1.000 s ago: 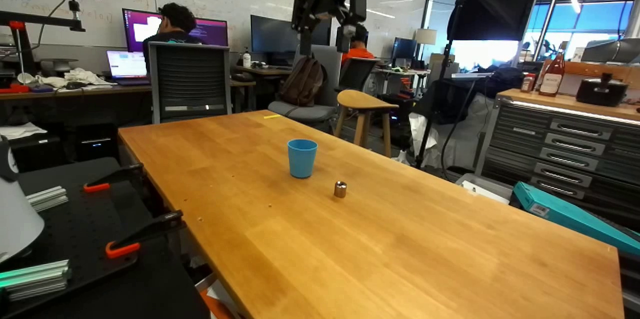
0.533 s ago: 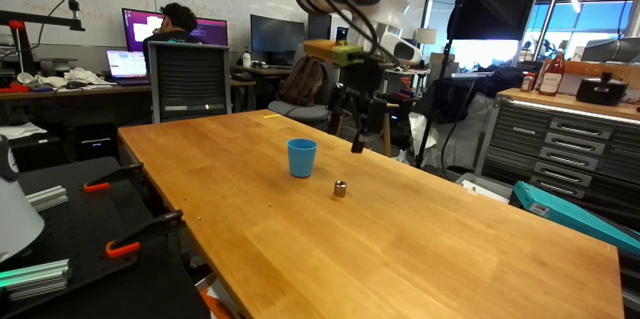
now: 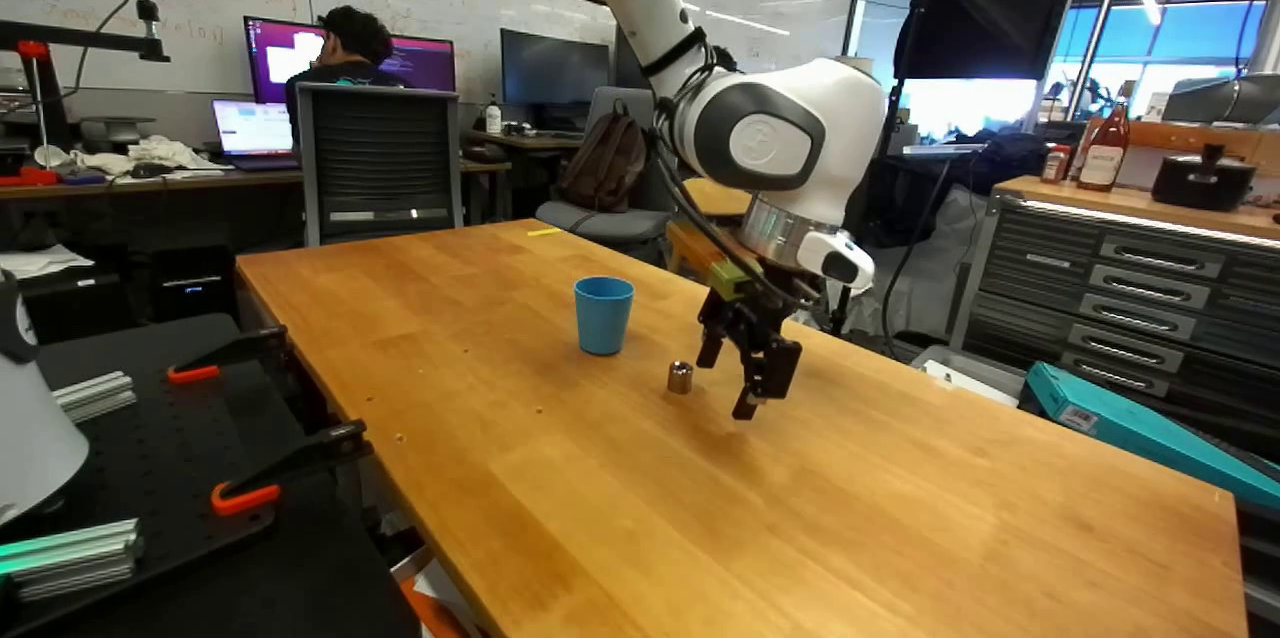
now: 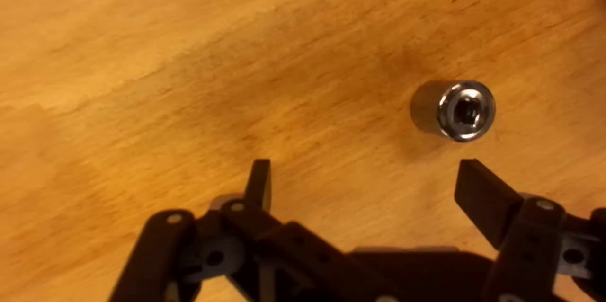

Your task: Put the metal thing in the cup

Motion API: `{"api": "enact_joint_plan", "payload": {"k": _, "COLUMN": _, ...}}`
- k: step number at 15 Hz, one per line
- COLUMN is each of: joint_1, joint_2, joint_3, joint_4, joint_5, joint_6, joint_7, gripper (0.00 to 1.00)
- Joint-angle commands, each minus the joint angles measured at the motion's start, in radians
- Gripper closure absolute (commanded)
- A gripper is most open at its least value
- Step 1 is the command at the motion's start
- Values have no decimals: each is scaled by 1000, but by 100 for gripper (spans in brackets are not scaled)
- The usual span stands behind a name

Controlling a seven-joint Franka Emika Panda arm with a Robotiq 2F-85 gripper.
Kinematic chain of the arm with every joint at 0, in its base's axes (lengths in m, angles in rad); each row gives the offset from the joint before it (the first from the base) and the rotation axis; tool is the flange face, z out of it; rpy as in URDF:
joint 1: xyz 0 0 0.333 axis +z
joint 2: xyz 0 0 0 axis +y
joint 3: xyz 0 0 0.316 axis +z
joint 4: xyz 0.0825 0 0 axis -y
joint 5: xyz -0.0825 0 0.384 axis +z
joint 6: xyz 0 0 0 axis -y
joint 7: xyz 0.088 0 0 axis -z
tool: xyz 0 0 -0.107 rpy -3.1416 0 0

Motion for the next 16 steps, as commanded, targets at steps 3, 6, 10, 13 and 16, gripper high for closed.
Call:
{"api": "enact_joint_plan", "payload": {"k": 3, "joint_1": -27, "joint_2": 59, "joint_3": 63, "joint_4": 54, "joint_5": 48, "joint_6": -29, "joint_7": 22, "gripper": 0}}
{"api": "enact_joint_plan", "payload": {"k": 6, "joint_1": -29, "joint_2": 41, "joint_3": 73, "joint_4": 11, "joint_5": 62, "joint_6": -49, "joint_7": 22, "gripper": 0}}
{"api": "enact_joint_plan", "payload": {"k": 10, "joint_1": -29, "joint_2": 24, "joint_3": 73, "joint_4": -39, "joint_5": 91, "joint_6": -87, "joint_7": 21, "gripper": 0}}
{"api": "enact_joint_plan", "payload": {"k": 13, "joint_1": -16, "joint_2": -1, "joint_3": 64, "joint_4": -67, "joint_5": 94, "joint_6": -80, "joint_7": 25, "gripper": 0}}
{"api": "enact_joint_plan", "payload": {"k": 16, "joint_1": -21, "joint_2": -25, "joint_3": 58, "joint_4": -42, "joint_5": 85, "joint_6": -97, "joint_7": 16, "gripper": 0}}
